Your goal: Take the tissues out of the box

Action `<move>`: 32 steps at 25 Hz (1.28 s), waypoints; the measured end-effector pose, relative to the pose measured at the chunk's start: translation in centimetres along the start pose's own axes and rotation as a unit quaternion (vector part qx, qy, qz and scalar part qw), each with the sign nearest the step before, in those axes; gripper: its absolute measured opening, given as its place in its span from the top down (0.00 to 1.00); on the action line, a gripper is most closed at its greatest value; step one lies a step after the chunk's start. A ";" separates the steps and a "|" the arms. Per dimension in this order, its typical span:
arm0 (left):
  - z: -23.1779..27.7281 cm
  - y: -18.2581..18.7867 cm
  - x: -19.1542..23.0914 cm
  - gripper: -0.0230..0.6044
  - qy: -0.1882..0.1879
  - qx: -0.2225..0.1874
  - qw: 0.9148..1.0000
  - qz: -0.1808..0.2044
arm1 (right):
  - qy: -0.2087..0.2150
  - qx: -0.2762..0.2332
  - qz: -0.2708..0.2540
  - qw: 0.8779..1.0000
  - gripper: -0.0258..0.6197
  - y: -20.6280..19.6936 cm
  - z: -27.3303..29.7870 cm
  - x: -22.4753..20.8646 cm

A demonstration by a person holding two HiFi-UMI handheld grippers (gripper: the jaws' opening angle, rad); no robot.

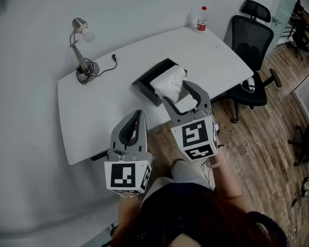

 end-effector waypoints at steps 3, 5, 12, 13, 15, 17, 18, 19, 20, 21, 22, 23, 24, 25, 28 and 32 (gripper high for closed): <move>0.1 0.4 -0.3 0.92 -0.001 -0.005 1.000 0.004 | -0.005 -0.005 -0.003 1.000 0.52 0.3 -0.7 -0.2; 0.3 0.5 -0.5 0.92 0.000 -0.007 1.000 0.005 | -0.006 -0.011 -0.001 1.000 0.52 0.5 -1.0 -0.4; 0.4 1.4 -2.1 0.92 0.010 -0.010 1.000 0.011 | -0.002 -0.034 0.009 0.999 0.52 0.9 -2.7 -1.1; 0.4 1.5 -2.5 0.92 0.011 -0.010 1.000 0.012 | -0.001 -0.037 0.010 0.999 0.52 0.9 -3.0 -1.2; 0.4 1.7 -3.2 0.92 0.016 -0.009 1.000 0.012 | 0.003 -0.042 0.010 0.999 0.52 1.1 -3.7 -1.6; 0.4 2.0 -4.1 0.92 0.020 -0.008 1.000 0.014 | 0.007 -0.048 0.012 0.999 0.52 1.3 -4.5 -2.1; 0.3 2.1 -4.6 0.92 0.022 -0.007 1.000 0.015 | 0.009 -0.051 0.012 0.999 0.52 1.3 -4.9 -2.3; 0.3 2.2 -5.0 0.92 0.024 -0.007 1.000 0.017 | 0.011 -0.053 0.013 0.998 0.52 1.4 -5.3 -2.5; 0.2 2.3 -5.5 0.92 0.026 -0.006 0.999 0.018 | 0.013 -0.056 0.014 0.998 0.52 1.4 -5.7 -2.7; 0.2 2.4 -5.9 0.92 0.029 -0.006 0.999 0.019 | 0.015 -0.058 0.014 0.998 0.52 1.5 -6.1 -2.8; 0.1 2.6 -6.4 0.92 0.031 -0.006 0.999 0.020 | 0.018 -0.060 0.016 0.998 0.52 1.5 -6.5 -3.0; 0.0 2.7 -6.8 0.92 0.034 -0.006 0.999 0.021 | 0.020 -0.062 0.017 0.998 0.52 1.5 -6.9 -3.1; -0.1 2.8 -7.2 0.92 0.036 -0.005 0.999 0.022 | 0.023 -0.064 0.018 0.998 0.52 1.5 -7.4 -3.3; -0.2 2.9 -7.6 0.92 0.039 -0.005 0.999 0.023 | 0.025 -0.065 0.019 0.997 0.52 1.4 -7.8 -3.5; -0.5 3.0 -9.1 0.92 0.046 -0.003 0.999 0.027 | 0.033 -0.069 0.020 0.997 0.52 1.2 -9.1 -4.0; -0.7 3.3 -10.9 0.92 0.050 -0.001 0.998 0.033 | 0.040 -0.079 0.023 0.996 0.52 1.3 -10.6 -4.6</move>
Point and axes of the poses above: the fingertips, and each gripper's own axes: z forward along the fingers, x to its left, y out of its top, the point moved 10 cm from there along -z, backward along the fingers, and after that the axes turned 15 degrees about -x, right-handed, at the moved point
